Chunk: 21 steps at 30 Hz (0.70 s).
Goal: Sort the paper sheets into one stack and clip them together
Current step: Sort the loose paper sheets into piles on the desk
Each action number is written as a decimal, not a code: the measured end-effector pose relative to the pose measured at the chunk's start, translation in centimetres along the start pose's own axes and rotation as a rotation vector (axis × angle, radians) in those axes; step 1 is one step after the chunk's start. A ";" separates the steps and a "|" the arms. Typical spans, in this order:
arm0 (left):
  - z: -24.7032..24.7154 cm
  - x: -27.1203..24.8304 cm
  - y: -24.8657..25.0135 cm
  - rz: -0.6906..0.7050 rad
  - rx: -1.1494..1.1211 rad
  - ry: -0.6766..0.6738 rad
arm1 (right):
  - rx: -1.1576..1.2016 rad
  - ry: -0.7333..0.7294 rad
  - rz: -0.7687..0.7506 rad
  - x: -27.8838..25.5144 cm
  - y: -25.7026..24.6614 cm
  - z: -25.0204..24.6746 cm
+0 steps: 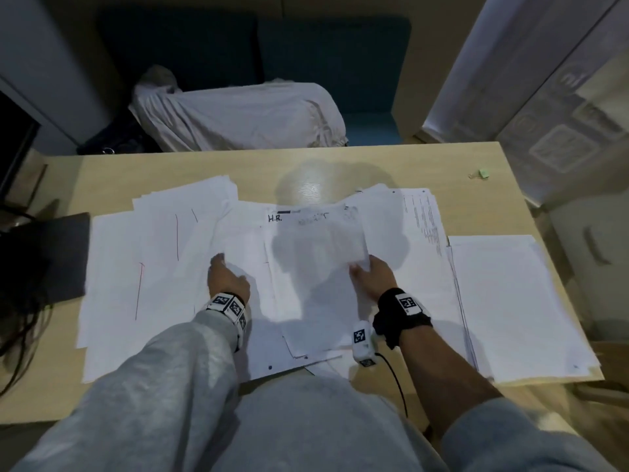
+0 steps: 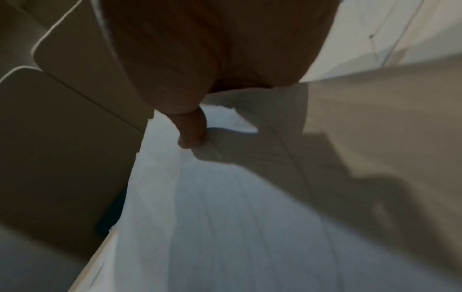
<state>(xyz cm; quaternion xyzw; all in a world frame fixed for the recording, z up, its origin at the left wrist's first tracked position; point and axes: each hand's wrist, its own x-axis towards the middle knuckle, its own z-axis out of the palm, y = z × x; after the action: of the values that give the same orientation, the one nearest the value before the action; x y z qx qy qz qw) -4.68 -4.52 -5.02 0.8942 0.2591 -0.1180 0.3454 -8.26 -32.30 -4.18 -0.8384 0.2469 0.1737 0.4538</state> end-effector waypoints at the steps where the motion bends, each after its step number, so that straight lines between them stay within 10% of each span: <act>1: -0.2 0.1 0.1 0.062 -0.015 -0.004 | -0.002 0.005 0.006 0.0 -0.2 0.2; 9: -2.5 -0.7 3.3 0.176 -0.368 0.021 | 0.349 0.052 -0.010 0.0 -0.1 -0.1; 15: -3.7 -1.4 7.7 0.159 -0.704 -0.389 | 0.675 0.033 -0.063 -0.2 -2.9 -2.6; 21: -2.9 -3.0 12.0 -0.012 -0.884 -0.624 | 0.427 0.225 -0.153 -0.6 -3.8 -5.8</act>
<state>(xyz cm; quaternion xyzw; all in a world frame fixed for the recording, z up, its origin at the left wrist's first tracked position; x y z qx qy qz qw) -0.55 -11.22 4.95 0.5846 0.1744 -0.2596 0.7486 -6.21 -35.25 1.74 -0.7539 0.2626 -0.0116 0.6021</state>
